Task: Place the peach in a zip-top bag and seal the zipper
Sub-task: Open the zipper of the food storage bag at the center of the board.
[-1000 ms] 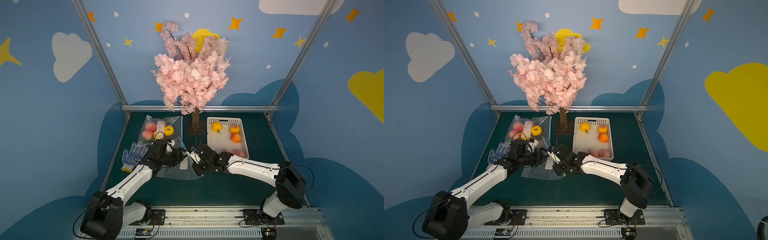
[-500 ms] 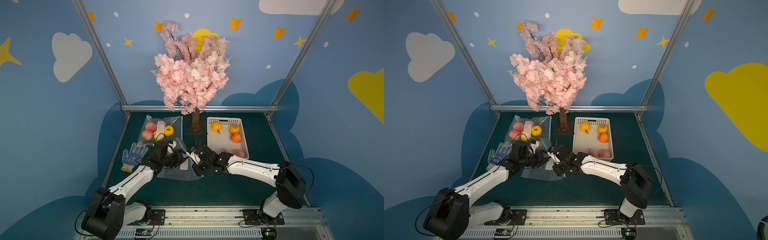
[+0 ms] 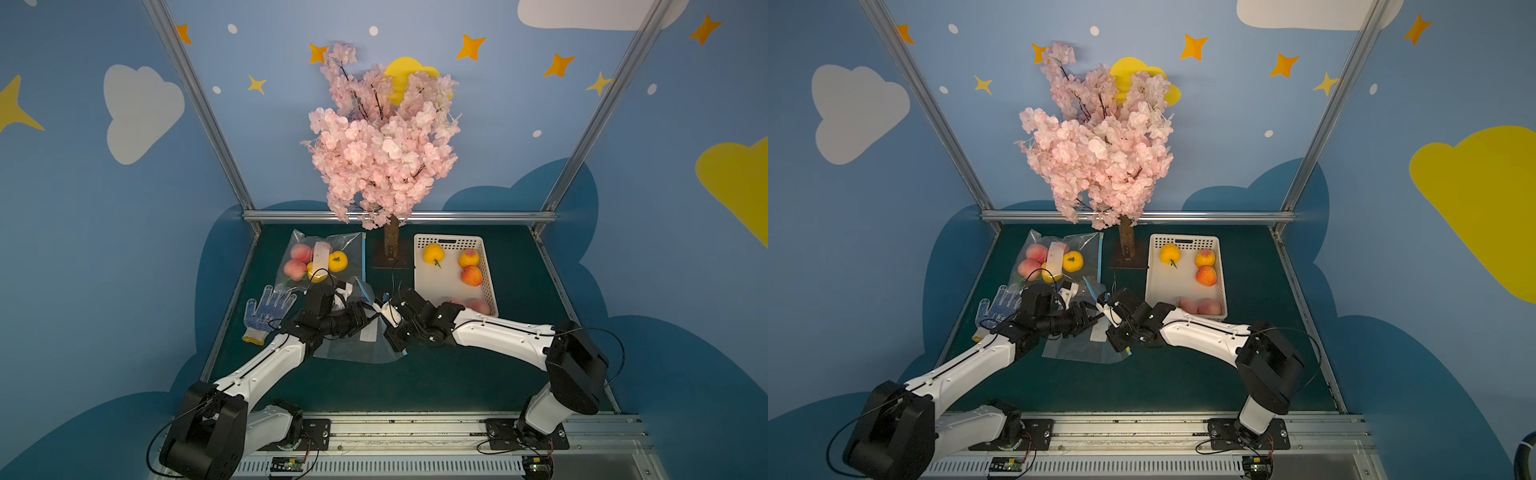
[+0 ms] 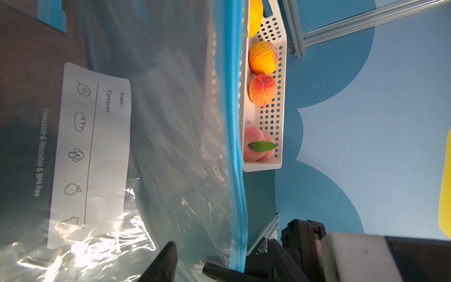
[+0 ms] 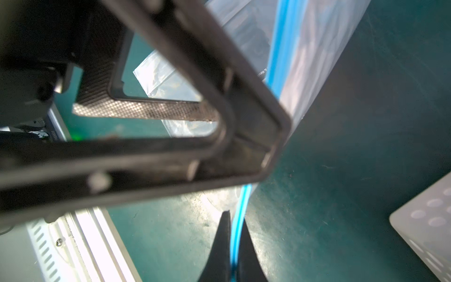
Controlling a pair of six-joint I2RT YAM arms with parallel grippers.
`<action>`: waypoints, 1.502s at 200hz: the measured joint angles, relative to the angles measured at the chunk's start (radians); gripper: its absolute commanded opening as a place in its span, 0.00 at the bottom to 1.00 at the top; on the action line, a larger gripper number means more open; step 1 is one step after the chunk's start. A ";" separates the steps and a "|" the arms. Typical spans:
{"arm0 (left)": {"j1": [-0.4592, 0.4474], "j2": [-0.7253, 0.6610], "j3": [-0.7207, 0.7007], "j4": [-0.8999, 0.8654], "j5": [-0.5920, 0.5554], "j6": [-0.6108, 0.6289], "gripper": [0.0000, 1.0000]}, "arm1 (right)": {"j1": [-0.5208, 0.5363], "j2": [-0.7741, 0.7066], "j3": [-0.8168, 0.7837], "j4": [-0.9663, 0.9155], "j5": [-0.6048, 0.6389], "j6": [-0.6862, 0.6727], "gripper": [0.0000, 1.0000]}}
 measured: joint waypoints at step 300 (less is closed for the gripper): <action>0.002 0.024 -0.005 -0.026 -0.019 0.073 0.32 | -0.003 -0.008 -0.010 0.031 -0.093 -0.002 0.00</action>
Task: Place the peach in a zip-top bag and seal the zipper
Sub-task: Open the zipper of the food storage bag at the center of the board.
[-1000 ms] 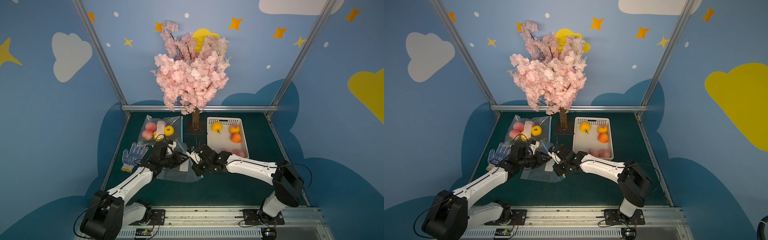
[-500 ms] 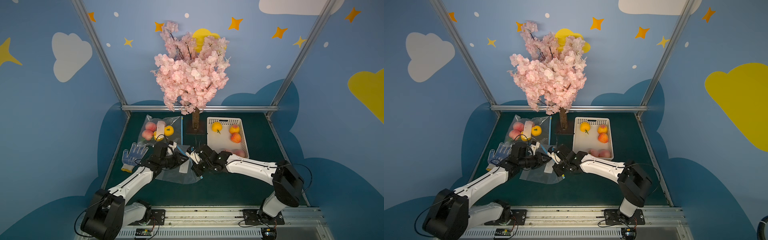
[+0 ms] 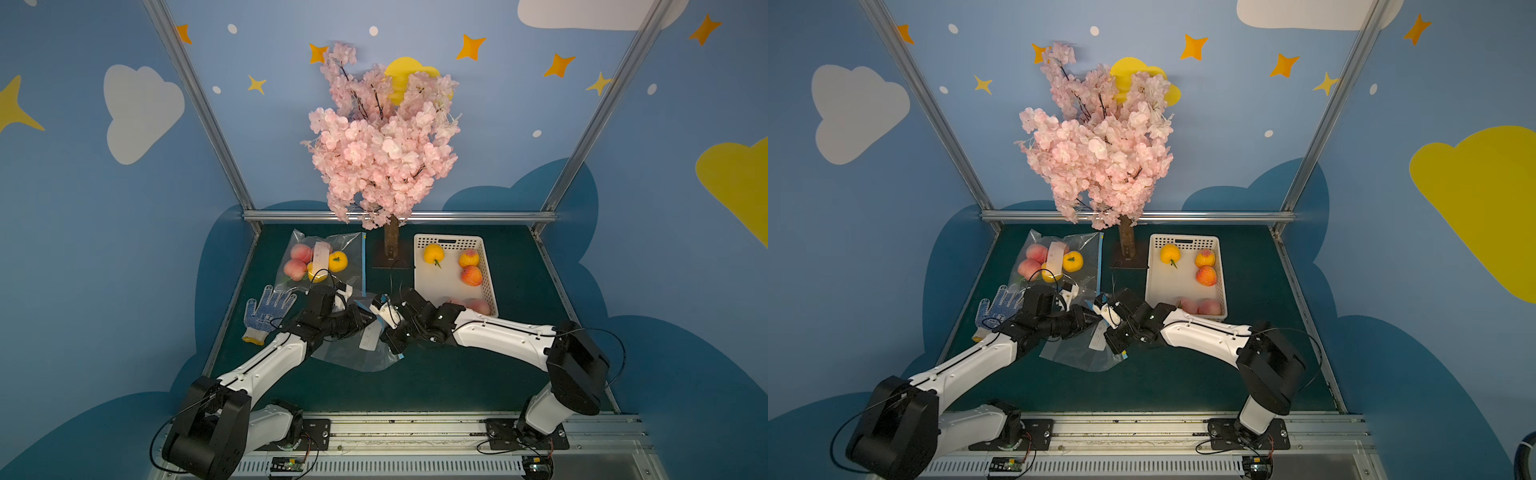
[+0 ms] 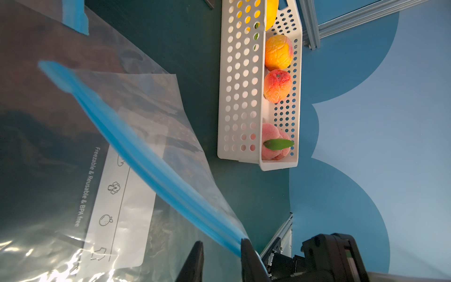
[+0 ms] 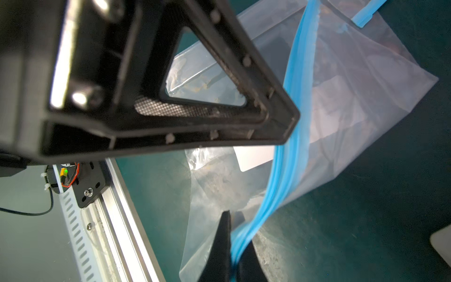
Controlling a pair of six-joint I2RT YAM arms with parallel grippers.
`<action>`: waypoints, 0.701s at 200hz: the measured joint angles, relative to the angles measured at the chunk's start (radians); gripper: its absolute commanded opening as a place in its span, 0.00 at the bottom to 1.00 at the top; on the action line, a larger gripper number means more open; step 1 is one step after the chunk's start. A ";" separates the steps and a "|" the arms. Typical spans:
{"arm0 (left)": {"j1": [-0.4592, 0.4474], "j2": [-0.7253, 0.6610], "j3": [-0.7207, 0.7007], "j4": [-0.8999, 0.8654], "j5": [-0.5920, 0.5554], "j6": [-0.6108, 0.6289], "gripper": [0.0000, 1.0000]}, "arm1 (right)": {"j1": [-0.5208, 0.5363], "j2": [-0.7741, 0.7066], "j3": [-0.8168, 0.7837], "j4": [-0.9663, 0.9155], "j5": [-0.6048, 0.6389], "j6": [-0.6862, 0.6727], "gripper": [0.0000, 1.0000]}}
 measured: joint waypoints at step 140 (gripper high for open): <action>-0.005 -0.036 -0.090 0.105 0.032 -0.167 0.31 | 0.000 0.003 0.001 -0.001 0.016 0.024 0.00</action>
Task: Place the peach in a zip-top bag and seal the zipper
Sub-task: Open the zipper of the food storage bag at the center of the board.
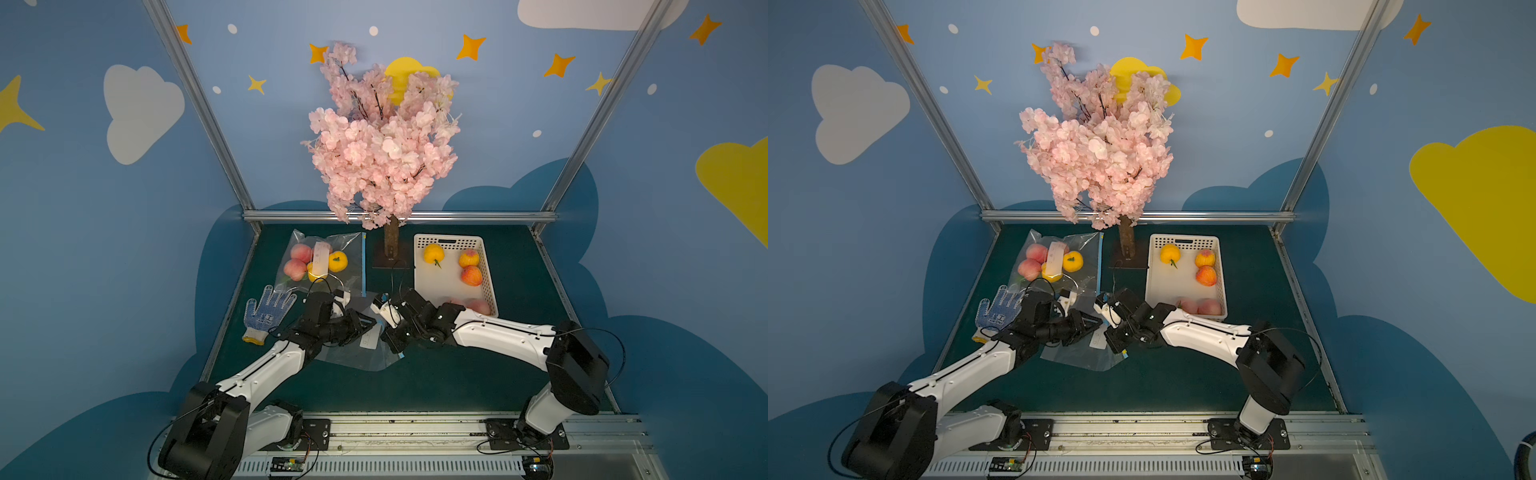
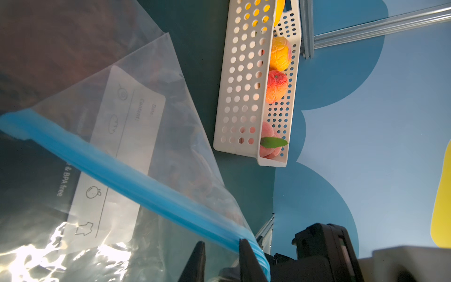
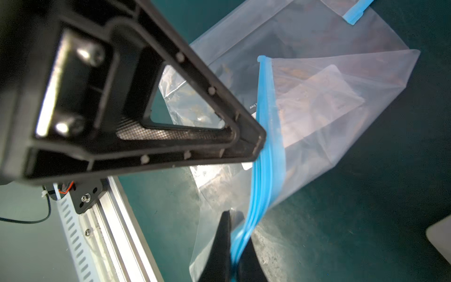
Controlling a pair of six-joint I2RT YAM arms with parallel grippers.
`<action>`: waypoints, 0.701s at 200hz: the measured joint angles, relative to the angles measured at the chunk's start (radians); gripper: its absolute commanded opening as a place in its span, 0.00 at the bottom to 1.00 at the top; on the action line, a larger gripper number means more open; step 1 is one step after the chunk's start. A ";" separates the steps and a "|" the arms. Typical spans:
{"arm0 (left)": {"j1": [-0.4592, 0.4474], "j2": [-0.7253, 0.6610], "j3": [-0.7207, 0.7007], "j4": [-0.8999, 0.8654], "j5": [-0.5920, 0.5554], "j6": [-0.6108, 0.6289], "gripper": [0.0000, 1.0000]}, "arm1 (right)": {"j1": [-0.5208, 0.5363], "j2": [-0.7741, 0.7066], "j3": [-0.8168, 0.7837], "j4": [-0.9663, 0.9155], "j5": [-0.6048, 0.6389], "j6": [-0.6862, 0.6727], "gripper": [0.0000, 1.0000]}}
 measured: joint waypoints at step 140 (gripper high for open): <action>-0.007 0.005 -0.016 0.090 0.024 -0.095 0.29 | 0.000 0.008 0.002 0.004 0.000 0.000 0.00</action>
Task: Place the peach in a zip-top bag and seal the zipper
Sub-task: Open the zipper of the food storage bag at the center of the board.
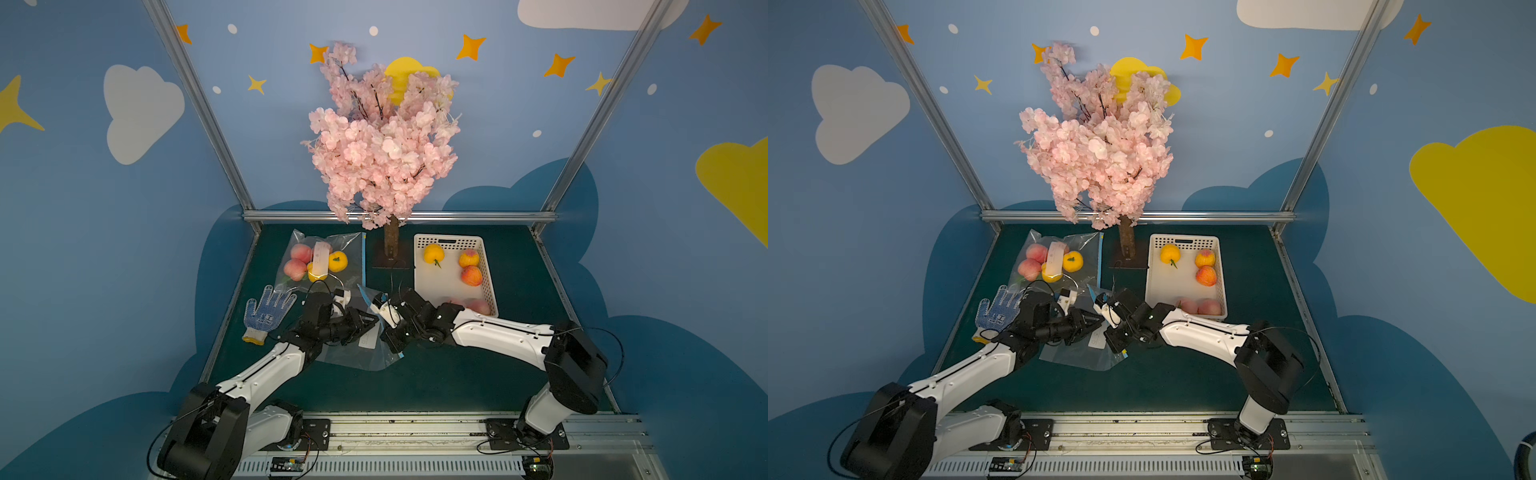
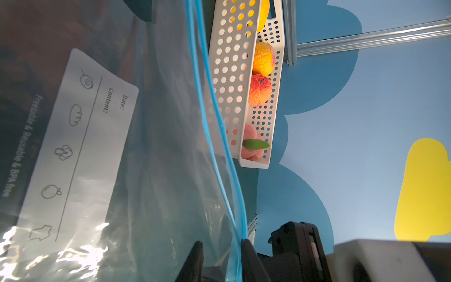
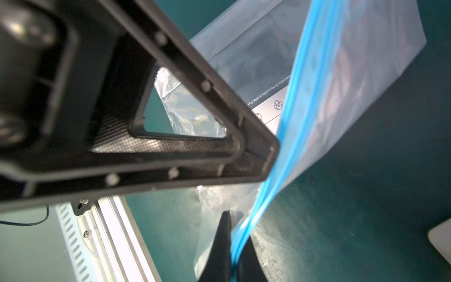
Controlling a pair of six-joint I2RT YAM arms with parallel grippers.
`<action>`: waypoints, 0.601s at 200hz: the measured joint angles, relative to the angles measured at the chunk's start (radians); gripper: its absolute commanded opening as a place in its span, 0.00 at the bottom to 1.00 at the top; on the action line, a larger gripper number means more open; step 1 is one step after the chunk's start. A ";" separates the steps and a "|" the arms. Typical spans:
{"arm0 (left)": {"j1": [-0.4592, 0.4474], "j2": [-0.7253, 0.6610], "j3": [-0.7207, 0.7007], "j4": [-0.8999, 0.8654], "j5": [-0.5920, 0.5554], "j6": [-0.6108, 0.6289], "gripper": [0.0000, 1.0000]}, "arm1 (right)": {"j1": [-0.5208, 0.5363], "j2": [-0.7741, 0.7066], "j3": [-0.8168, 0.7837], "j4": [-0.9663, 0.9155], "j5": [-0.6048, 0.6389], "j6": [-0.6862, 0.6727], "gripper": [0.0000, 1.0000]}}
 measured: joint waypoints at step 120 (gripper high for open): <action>-0.002 0.066 0.028 -0.021 0.015 -0.009 0.27 | 0.037 0.000 0.001 -0.020 0.054 -0.072 0.00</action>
